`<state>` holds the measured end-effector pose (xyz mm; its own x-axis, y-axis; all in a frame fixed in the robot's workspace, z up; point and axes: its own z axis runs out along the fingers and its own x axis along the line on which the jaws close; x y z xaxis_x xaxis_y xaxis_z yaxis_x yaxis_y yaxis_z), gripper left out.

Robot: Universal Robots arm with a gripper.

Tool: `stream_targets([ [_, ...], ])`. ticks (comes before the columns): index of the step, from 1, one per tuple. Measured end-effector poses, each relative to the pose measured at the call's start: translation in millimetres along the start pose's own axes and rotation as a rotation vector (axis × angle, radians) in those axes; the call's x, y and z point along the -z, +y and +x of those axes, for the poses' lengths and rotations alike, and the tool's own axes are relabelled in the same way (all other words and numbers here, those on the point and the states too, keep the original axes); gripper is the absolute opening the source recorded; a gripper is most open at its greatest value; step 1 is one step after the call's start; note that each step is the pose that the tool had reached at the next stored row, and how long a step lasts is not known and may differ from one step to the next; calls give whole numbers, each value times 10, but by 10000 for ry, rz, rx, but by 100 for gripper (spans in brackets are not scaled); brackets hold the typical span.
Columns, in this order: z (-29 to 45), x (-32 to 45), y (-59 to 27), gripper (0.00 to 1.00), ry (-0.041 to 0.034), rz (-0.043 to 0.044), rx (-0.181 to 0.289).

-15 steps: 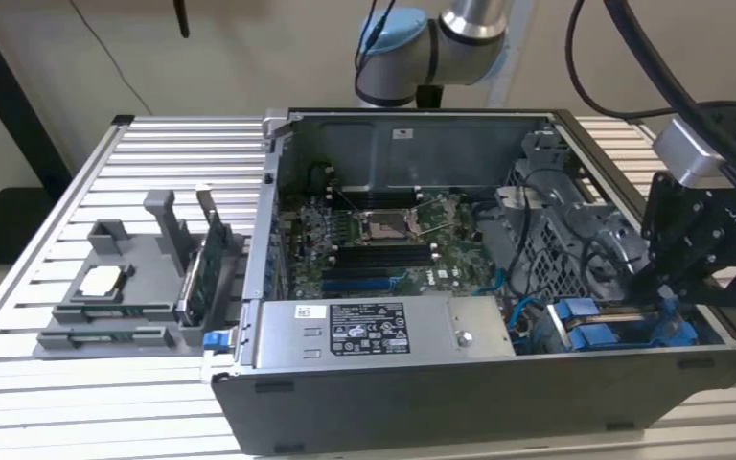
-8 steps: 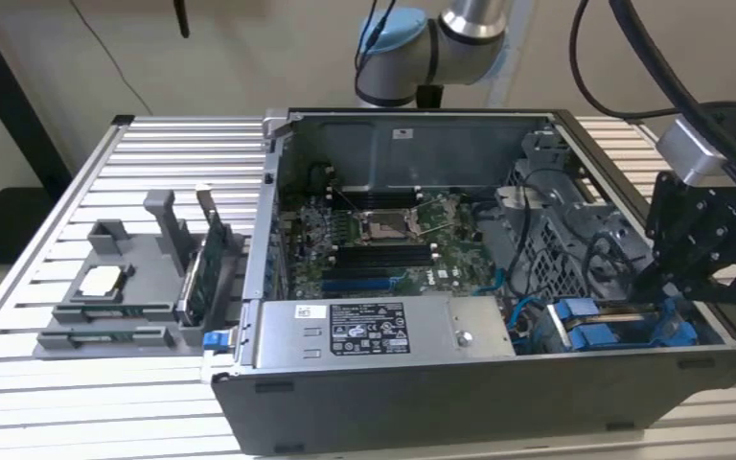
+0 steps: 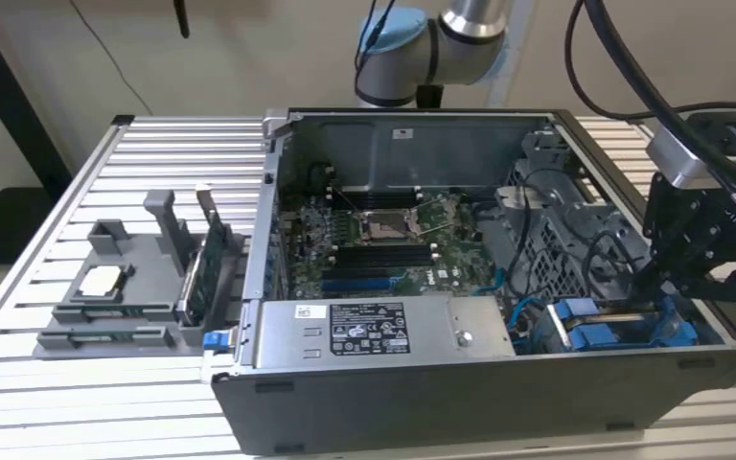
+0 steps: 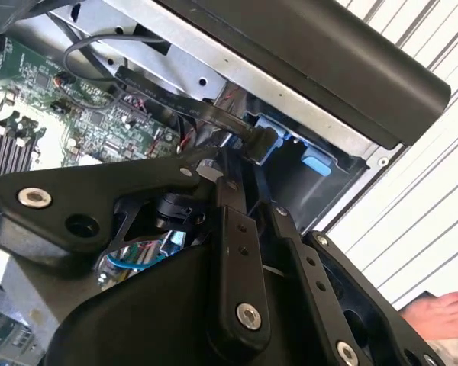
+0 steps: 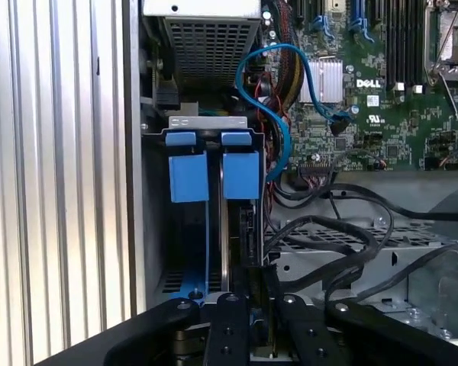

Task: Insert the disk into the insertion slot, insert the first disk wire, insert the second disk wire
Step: 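Insert the first disk wire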

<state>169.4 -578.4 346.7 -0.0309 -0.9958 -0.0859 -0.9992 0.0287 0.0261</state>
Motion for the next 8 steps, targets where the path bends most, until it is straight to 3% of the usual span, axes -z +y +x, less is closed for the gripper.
stream_targets([
  [8, -2, -33, -1, 19, 78, 11, -1],
])
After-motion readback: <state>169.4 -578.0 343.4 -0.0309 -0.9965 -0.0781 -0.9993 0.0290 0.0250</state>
